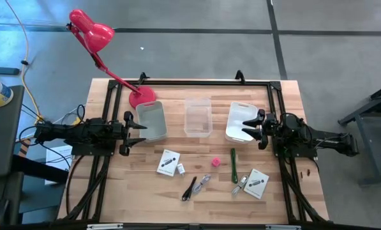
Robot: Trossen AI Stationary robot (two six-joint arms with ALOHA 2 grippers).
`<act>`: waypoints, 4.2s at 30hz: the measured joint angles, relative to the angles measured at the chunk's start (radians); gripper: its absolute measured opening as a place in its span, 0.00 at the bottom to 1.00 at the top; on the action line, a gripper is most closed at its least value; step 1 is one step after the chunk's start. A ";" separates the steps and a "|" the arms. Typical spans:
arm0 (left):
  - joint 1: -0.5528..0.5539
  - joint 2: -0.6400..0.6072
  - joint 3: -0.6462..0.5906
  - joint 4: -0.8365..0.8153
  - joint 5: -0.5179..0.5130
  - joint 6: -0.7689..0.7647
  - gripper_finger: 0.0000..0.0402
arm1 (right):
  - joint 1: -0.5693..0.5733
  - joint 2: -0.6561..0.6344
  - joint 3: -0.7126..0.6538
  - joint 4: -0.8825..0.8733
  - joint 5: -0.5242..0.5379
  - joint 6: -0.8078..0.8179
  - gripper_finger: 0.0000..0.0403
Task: Pick and place items into bin
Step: Put the pink charger adapter into the white bin
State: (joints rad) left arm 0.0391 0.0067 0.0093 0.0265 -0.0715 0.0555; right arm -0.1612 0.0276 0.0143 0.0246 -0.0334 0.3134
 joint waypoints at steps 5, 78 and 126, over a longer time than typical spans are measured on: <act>0.000 0.000 0.000 0.000 0.000 0.000 0.54 | 0.000 0.000 0.000 0.000 0.000 0.000 0.40; -0.002 0.489 0.011 0.496 0.344 0.262 0.54 | 0.467 1.243 0.752 -0.361 0.122 0.000 0.45; 0.000 0.488 0.011 0.471 0.340 0.280 0.54 | 0.672 1.622 0.750 -0.178 0.520 0.499 0.59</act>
State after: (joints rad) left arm 0.0391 0.4950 0.0208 0.4976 0.2687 0.3359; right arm 0.5106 1.6501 0.7647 -0.1537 0.4870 0.8124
